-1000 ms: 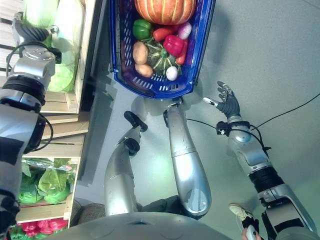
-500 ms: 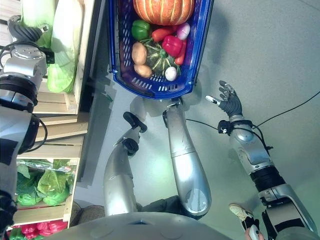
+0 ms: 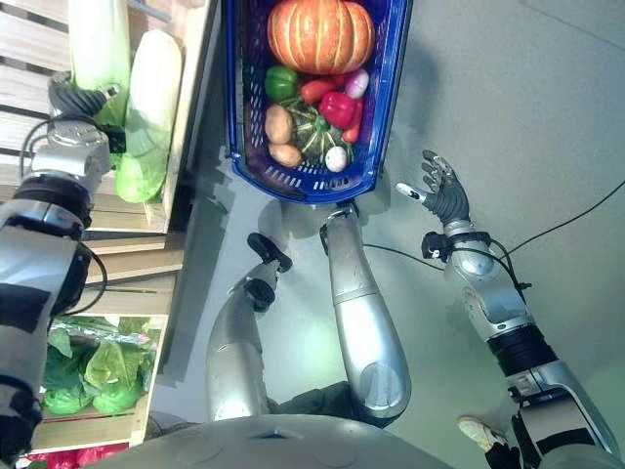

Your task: Pick up fruits and vegetables into the basket

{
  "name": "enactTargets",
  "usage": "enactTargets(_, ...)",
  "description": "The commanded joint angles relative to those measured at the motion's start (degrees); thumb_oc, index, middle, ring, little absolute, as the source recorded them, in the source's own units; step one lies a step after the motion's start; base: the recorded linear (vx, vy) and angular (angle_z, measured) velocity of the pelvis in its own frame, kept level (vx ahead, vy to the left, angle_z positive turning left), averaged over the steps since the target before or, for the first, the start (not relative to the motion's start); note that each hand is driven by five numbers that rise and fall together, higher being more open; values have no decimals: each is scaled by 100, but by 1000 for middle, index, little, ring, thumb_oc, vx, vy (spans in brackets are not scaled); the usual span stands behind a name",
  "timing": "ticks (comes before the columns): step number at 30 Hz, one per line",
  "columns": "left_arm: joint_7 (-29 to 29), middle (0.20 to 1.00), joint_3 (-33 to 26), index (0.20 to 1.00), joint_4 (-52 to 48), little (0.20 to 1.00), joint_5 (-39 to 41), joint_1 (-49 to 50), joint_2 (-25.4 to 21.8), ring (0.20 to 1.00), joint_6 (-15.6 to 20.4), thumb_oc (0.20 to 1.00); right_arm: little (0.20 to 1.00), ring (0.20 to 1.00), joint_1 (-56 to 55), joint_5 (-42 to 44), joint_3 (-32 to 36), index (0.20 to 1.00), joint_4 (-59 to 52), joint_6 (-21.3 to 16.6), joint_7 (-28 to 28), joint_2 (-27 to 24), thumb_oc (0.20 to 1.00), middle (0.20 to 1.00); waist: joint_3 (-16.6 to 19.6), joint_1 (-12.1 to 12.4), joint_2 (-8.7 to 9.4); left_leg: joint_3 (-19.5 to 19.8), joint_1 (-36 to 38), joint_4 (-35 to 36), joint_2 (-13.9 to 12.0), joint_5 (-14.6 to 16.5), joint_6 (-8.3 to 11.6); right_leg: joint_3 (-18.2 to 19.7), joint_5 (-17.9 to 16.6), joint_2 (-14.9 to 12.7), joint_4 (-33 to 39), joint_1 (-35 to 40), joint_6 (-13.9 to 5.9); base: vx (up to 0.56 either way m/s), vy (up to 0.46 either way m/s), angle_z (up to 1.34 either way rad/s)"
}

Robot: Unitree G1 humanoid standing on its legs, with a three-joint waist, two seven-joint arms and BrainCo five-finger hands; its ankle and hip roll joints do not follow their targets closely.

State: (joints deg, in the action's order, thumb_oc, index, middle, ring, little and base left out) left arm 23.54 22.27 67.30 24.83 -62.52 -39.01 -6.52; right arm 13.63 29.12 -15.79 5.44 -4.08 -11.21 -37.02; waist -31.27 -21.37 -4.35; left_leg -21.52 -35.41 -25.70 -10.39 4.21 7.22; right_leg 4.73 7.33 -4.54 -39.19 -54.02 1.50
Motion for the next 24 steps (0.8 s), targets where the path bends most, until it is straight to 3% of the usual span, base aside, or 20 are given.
enactTargets(1, -50, 200, -362, 200, -192, 200, 157, 908, 371, 200, 309, 200, 1000, 1000, -449, -383, 271, 1000, -493, -493, 181, -12, 1000, 1000, 148, 10, 253, 94, -191, -621, 4, 342, -88, -228, 158, -225, 255, 313, -341, 17, 44, 3)
enactTargets(7, 77, 200, -1027, 200, -1081, 200, 120, 1823, 250, 200, 882, 200, 1000, 1000, -634, -680, 697, 1000, -1052, -575, 292, -123, 1000, 1000, 148, 219, 220, 190, 671, -347, 81, 334, -119, -461, 227, -392, 564, 1275, -388, 5, 2, 6)
enactTargets(16, 501, 200, -1514, 200, -2053, 200, -107, 2635, 183, 200, 1389, 200, 1000, 1000, -592, -666, 1027, 1000, -1300, -746, 775, -231, 1000, 1000, 148, 480, 202, 310, 1317, -110, 154, 350, -170, -650, 261, -503, 800, 2091, -416, -2, -6, 15)
enactTargets(18, 650, 200, -1585, 200, -2401, 200, -266, 2932, 177, 200, 1739, 200, 1000, 1000, -426, -468, 1073, 1000, -1348, -735, 963, -246, 1000, 1000, 149, 610, 183, 378, 1555, -26, 203, 328, -181, -741, 265, -552, 911, 2433, -412, 4, -8, 18)
enactTargets(22, 726, 200, -1627, 200, -2904, 200, -579, 3264, 189, 200, 2071, 200, 1000, 1000, -285, -172, 1089, 1000, -1385, -624, 1057, -157, 1000, 1000, 248, 797, 149, 458, 1809, 99, 259, 281, -203, -842, 228, -621, 1064, 2800, -426, 0, -17, 7)
enactTargets(24, 758, 200, -1608, 200, -3379, 200, -775, 3525, 219, 200, 2361, 200, 1000, 1000, -133, 98, 1037, 1000, -1442, -590, 1086, 3, 1000, 1000, 378, 960, 144, 459, 1945, 234, 301, 129, -284, -977, 67, -675, 1239, 3042, -387, -33, -50, 12)
